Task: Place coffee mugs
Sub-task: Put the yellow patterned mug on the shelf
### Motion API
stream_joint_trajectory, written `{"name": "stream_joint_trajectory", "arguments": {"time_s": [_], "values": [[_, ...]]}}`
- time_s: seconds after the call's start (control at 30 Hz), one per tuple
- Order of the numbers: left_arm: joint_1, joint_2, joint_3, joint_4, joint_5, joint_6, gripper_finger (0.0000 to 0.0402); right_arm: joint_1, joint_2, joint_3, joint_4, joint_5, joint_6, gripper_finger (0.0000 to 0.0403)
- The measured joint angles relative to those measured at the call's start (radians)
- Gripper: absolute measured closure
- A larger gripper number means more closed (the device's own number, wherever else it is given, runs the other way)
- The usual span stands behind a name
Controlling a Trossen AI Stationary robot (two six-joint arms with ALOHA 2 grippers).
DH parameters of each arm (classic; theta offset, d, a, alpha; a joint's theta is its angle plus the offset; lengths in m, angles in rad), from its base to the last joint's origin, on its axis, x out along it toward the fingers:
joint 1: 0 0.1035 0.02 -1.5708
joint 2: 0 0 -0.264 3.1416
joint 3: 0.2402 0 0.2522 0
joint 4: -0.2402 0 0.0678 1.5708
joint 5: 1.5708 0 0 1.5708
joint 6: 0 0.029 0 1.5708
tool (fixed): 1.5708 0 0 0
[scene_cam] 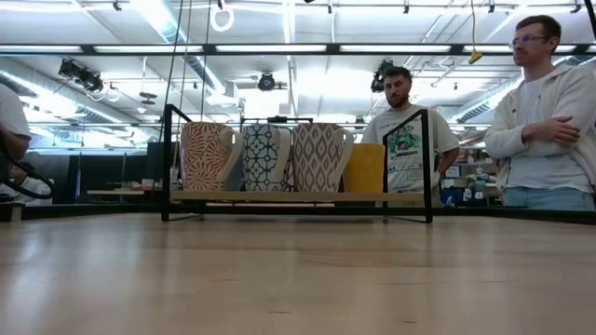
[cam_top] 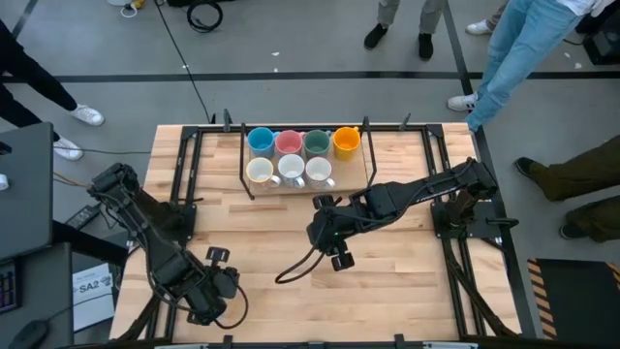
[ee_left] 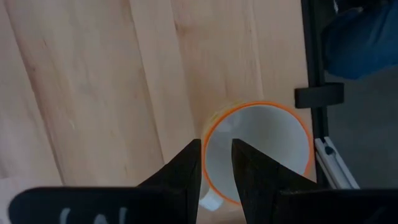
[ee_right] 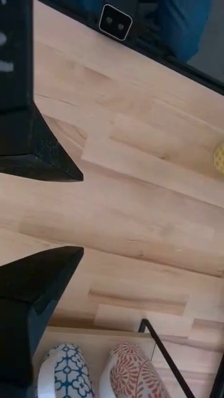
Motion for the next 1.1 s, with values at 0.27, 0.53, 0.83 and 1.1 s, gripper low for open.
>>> {"name": "stream_joint_trajectory", "arguments": {"time_s": [0.27,0.53,0.83,1.1], "values": [[-0.002,0.052,-0.001,-0.002,-0.008,0.009,0.0306,0.000,0.000,0.000,0.000,0.000,0.000,0.0217],[-0.007,0.075,-0.001,-0.008,-0.012,0.021,0.0306,0.000,0.000,0.000,0.000,0.000,0.000,0.0217],[-0.008,0.074,-0.001,-0.011,-0.053,0.027,0.0306,0.002,0.000,0.000,-0.001,0.000,0.000,0.0217],[-0.024,0.074,-0.001,-0.010,-0.049,0.027,0.0306,0.002,0.000,0.000,-0.001,0.000,0.000,0.0217]]}}
